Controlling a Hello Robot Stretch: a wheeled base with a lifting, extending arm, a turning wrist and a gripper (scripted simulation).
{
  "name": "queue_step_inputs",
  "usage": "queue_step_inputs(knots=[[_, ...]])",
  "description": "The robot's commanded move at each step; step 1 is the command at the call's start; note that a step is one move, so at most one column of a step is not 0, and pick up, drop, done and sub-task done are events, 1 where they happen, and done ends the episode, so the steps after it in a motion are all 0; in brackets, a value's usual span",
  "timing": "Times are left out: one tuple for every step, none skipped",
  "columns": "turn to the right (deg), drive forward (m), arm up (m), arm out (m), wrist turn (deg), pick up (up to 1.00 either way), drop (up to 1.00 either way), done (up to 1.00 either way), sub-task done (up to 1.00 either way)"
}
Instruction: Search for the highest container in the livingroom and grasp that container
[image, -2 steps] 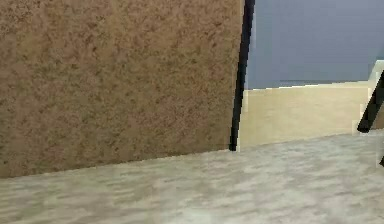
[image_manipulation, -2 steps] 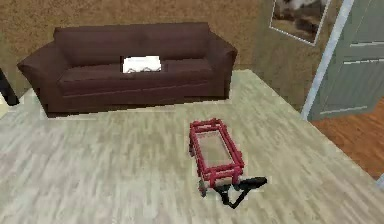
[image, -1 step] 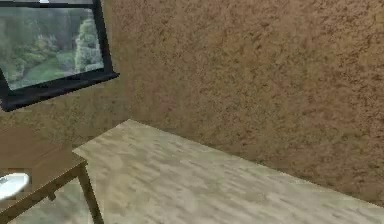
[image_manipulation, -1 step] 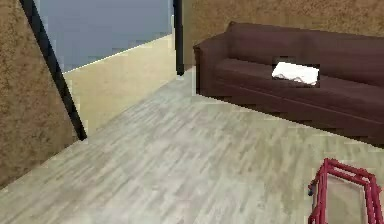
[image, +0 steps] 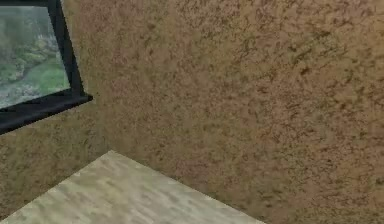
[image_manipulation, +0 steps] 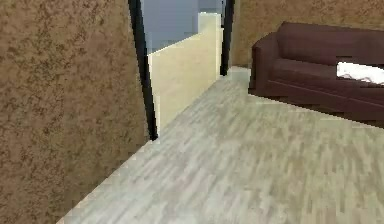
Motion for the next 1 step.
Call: queue_step_inputs(knots=[[45.0,0.00,0.00,0.00,0.0,0.00,0.00,0.00,0.00]])
